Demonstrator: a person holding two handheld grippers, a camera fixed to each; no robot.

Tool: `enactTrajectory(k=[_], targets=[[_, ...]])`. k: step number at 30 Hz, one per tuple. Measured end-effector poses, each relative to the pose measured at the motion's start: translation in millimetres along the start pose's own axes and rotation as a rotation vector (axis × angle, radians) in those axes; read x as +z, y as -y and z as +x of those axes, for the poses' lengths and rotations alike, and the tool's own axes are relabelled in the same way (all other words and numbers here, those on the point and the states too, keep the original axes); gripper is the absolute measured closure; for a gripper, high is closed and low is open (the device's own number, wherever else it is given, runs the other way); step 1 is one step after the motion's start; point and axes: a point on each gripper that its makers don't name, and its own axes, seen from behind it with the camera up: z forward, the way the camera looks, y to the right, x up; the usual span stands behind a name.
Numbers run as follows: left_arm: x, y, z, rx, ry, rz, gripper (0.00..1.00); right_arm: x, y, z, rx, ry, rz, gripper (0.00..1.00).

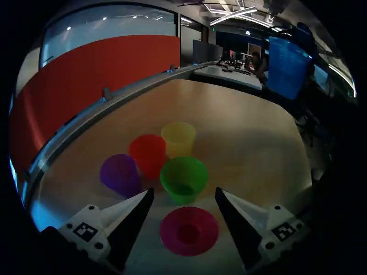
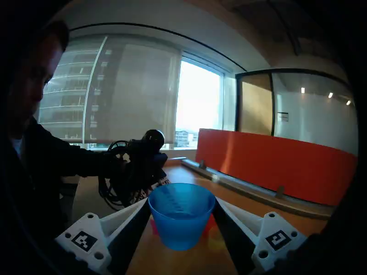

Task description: Pour water

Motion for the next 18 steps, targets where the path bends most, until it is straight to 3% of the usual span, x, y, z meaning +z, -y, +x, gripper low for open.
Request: enactTrajectory(k=[11, 18], targets=[[26.0, 7.2, -3, -0.007, 0.031, 0.007, 0.01, -2.9, -6, -5, 0.003, 0.007, -0.016, 0.08], [36.8, 5.3, -2, -0.007, 0.039, -0.001, 0.01, -2.2, -7, -5, 0.003, 0.010, -0.016, 0.08]])
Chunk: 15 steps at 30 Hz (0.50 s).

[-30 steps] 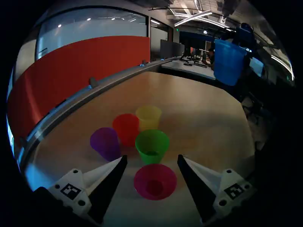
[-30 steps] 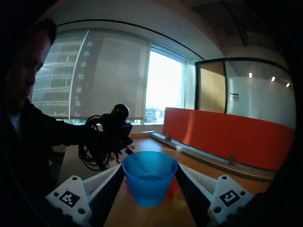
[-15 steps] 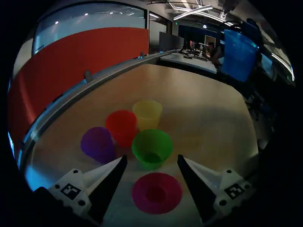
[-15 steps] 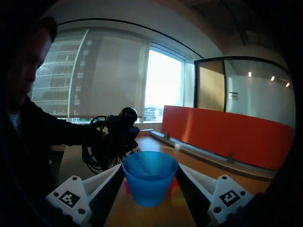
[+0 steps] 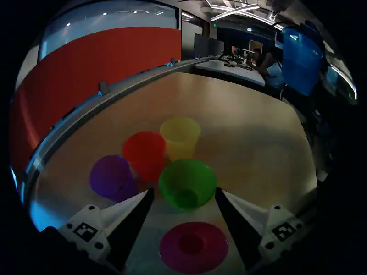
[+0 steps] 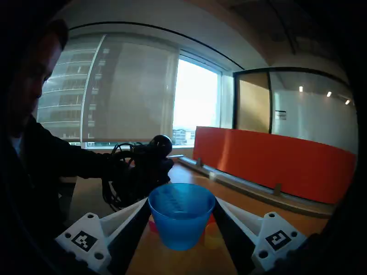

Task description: Pour water

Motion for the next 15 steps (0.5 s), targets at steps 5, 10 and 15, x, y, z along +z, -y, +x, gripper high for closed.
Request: enactTrajectory(k=[5, 10, 15], targets=[[7.7, -0.9, 0, -0.001, 0.005, 0.000, 0.01, 1.0, 0, -1, -0.001, 0.001, 0.000, 0.08], [12.4, -2.8, 0, -0.006, 0.003, -0.005, 0.01, 0.9, -1, -3, 0.000, 0.004, -0.001, 0.08], [15.4, -1.5, 1, -0.005, -0.002, 0.007, 0.01, -0.2, -2, -4, 0.000, 0.006, -0.004, 0.08]])
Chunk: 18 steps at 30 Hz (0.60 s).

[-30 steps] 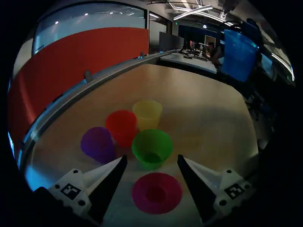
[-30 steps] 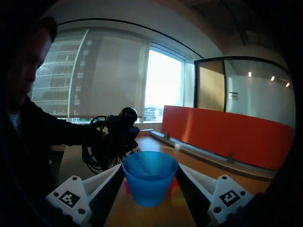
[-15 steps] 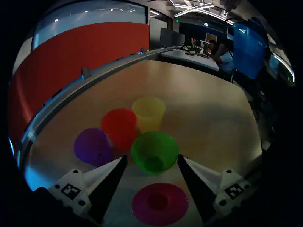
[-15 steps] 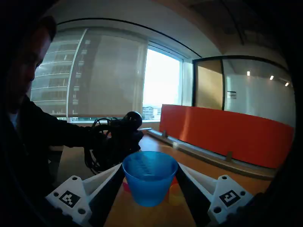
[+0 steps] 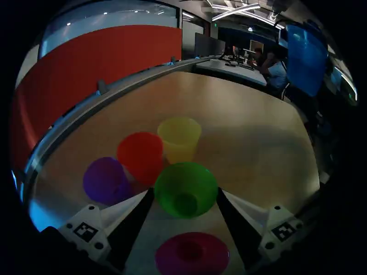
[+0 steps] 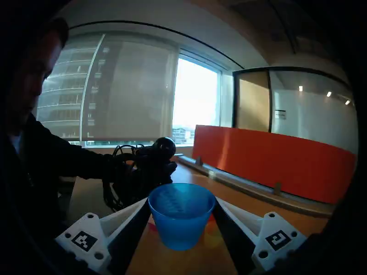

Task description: Pour water

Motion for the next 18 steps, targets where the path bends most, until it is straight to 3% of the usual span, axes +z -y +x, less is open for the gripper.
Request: enactTrajectory(k=[2, 6, 18], targets=[[1.1, 1.2, 0.1, -0.001, -0.002, 0.007, 0.01, -0.4, -0.1, -0.3, 0.000, -0.001, -0.001, 0.08], [2.6, 3.1, 1.8, 0.006, -0.012, 0.022, 0.12, -1.1, 0.4, -0.9, -0.001, -0.001, 0.000, 0.08], [-3.0, -6.0, 1.9, -0.003, -0.034, -0.002, 0.13, -3.3, -1.4, -1.9, 0.002, 0.003, -0.006, 0.08]])
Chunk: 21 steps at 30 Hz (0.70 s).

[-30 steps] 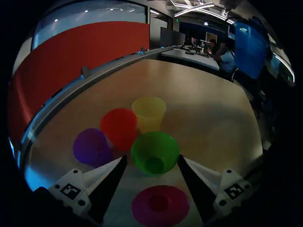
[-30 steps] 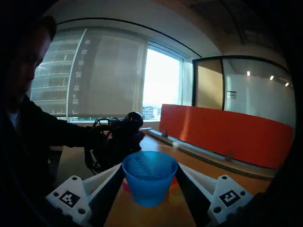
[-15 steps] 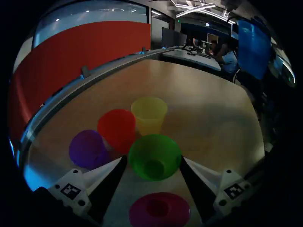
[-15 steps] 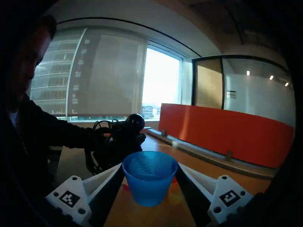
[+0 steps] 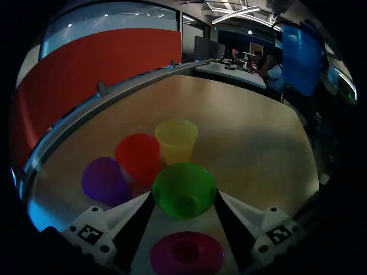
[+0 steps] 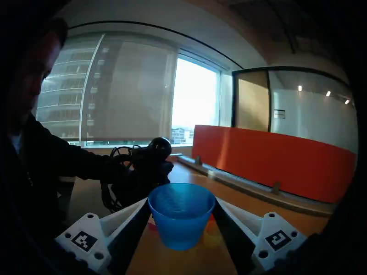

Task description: Pour water

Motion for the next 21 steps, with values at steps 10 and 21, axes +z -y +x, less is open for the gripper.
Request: enactTrajectory(k=[10, 21], targets=[[-20.3, -4.5, 17, -0.021, -0.064, -0.004, 0.13, -0.1, 3, 3, -0.006, 0.006, 0.002, 0.08], [-51.6, -3.2, 44, -0.029, -0.175, 0.026, 0.13, 0.2, 8, 5, -0.012, 0.013, 0.005, 0.08]])
